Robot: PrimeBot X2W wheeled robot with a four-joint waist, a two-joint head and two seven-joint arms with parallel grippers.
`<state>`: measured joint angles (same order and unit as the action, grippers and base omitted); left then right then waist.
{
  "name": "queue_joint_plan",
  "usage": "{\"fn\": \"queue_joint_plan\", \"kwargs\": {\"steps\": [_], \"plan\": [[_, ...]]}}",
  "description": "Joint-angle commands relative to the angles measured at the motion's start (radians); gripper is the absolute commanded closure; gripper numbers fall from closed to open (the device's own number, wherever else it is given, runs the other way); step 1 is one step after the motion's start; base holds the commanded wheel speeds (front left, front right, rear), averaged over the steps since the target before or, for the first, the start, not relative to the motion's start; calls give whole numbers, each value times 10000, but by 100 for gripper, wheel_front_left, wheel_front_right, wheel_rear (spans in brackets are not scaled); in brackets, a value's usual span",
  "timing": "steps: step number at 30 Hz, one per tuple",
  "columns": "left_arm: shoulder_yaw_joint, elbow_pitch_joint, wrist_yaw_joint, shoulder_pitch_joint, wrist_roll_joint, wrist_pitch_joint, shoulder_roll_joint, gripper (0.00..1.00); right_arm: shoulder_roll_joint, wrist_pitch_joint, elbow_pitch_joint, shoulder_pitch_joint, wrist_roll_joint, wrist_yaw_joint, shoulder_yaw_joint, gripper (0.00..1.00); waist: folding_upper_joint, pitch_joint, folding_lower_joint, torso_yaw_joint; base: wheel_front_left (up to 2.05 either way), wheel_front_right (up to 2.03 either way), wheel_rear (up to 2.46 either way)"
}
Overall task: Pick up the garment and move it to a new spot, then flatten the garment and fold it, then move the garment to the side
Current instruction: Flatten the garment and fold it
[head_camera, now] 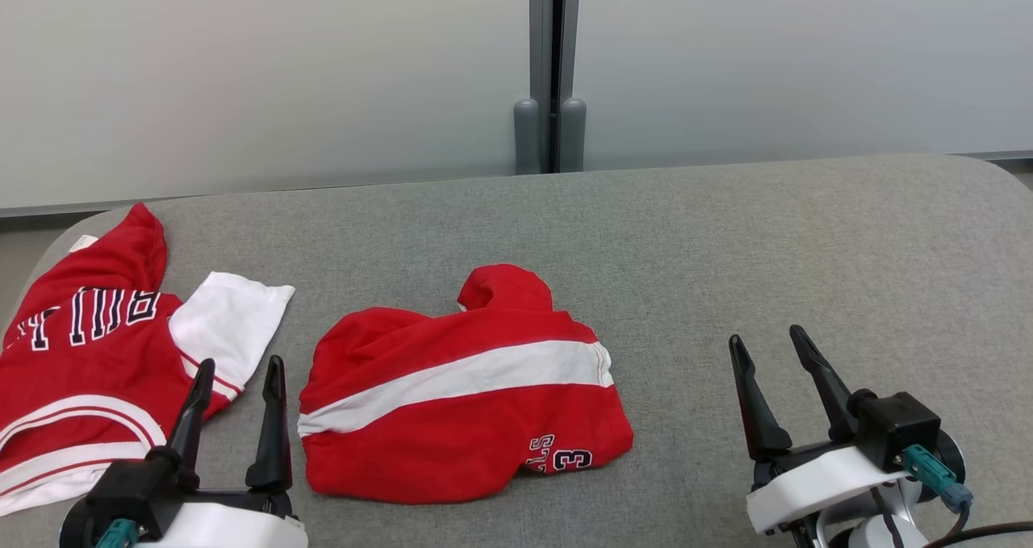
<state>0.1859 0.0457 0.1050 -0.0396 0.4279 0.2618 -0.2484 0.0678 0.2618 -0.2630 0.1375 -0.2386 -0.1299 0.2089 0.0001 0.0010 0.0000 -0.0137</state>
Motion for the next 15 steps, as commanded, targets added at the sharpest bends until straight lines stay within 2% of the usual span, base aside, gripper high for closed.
{"fn": "queue_joint_plan", "kwargs": {"steps": [1,15], "plan": [[-153,-43,-163,-142,-207,40,105,0,61,48,-18,-112,55,-15,-6,0,-1,3,0,28,0,0,0],[-614,388,-473,-186,-783,33,512,0,22,48,-45,24,412,-15,56,0,-1,-21,0,33,0,0,0]]}}
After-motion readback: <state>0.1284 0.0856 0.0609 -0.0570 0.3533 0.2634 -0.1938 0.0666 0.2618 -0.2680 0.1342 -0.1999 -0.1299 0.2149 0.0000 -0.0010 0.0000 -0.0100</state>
